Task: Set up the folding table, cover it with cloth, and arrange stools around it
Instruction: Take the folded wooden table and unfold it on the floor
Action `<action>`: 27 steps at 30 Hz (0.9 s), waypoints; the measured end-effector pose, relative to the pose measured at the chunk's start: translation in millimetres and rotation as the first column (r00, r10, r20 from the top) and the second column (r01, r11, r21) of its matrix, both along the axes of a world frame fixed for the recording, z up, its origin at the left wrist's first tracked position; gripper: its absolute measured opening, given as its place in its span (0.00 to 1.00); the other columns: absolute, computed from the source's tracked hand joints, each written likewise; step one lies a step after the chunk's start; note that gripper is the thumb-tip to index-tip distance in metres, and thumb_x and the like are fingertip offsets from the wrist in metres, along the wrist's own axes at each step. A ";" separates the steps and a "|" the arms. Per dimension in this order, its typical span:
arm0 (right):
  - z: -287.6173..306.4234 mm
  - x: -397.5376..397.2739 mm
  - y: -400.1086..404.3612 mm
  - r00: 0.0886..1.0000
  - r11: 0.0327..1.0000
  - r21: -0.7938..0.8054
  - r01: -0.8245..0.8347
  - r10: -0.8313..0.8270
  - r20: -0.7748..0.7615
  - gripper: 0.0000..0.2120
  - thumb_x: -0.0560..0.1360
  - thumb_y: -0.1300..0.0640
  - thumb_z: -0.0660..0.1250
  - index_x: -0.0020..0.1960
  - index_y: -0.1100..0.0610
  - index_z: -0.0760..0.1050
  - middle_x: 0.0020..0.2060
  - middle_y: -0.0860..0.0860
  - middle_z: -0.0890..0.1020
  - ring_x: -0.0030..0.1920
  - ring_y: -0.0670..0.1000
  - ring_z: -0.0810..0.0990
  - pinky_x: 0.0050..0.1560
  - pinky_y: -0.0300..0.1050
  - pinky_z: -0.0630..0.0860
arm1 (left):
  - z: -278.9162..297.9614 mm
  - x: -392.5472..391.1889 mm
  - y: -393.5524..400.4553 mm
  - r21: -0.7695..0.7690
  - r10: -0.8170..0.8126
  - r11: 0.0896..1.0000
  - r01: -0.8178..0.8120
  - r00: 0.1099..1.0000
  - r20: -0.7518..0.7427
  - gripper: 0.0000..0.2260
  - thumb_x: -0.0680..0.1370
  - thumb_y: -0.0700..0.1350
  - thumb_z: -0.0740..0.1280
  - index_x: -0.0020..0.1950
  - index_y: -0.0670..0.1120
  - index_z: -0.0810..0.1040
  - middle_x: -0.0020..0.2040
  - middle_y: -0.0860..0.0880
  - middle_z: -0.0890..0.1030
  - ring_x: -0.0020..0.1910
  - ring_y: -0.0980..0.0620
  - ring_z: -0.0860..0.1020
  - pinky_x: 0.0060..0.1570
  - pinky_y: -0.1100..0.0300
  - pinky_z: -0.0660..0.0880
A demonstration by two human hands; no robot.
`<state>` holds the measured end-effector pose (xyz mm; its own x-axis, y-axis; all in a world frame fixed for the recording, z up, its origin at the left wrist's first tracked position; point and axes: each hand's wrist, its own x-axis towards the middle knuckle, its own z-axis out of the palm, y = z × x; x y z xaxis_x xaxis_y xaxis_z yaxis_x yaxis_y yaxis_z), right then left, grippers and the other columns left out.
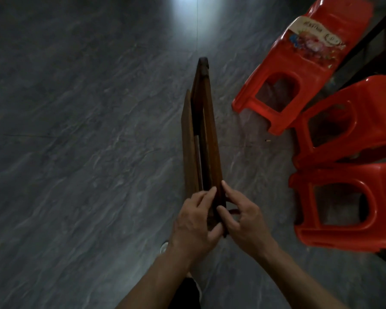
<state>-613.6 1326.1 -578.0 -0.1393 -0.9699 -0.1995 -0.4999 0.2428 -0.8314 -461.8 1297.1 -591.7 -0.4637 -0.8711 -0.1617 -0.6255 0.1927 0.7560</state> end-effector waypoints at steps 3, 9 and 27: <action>-5.5 1.7 16.7 0.999 1.000 -0.008 -0.014 0.015 0.036 0.34 0.74 0.45 0.66 0.77 0.53 0.64 0.67 0.47 0.75 0.65 0.43 0.76 0.57 0.48 0.80 | -8.6 1.3 8.5 -0.012 0.013 1.000 -0.013 1.000 -0.014 0.40 0.67 0.63 0.62 0.78 0.50 0.63 0.68 0.50 0.71 0.64 0.51 0.73 0.63 0.51 0.74; -11.8 -3.7 29.7 0.998 0.998 -0.031 -0.056 0.055 -0.019 0.33 0.76 0.47 0.69 0.77 0.47 0.60 0.67 0.43 0.70 0.66 0.39 0.70 0.62 0.47 0.77 | -22.7 12.9 13.4 -0.068 -0.057 0.996 0.056 0.998 -0.011 0.44 0.67 0.68 0.66 0.80 0.57 0.57 0.71 0.51 0.67 0.67 0.53 0.69 0.65 0.53 0.73; -66.4 6.3 27.6 0.998 0.902 -0.428 0.051 -0.059 -0.004 0.28 0.71 0.40 0.63 0.70 0.42 0.71 0.63 0.35 0.76 0.65 0.34 0.71 0.61 0.33 0.71 | -75.8 25.6 -7.1 -0.434 -0.125 0.899 0.047 0.980 -0.153 0.46 0.62 0.79 0.65 0.77 0.63 0.61 0.72 0.60 0.68 0.71 0.56 0.68 0.61 0.49 0.75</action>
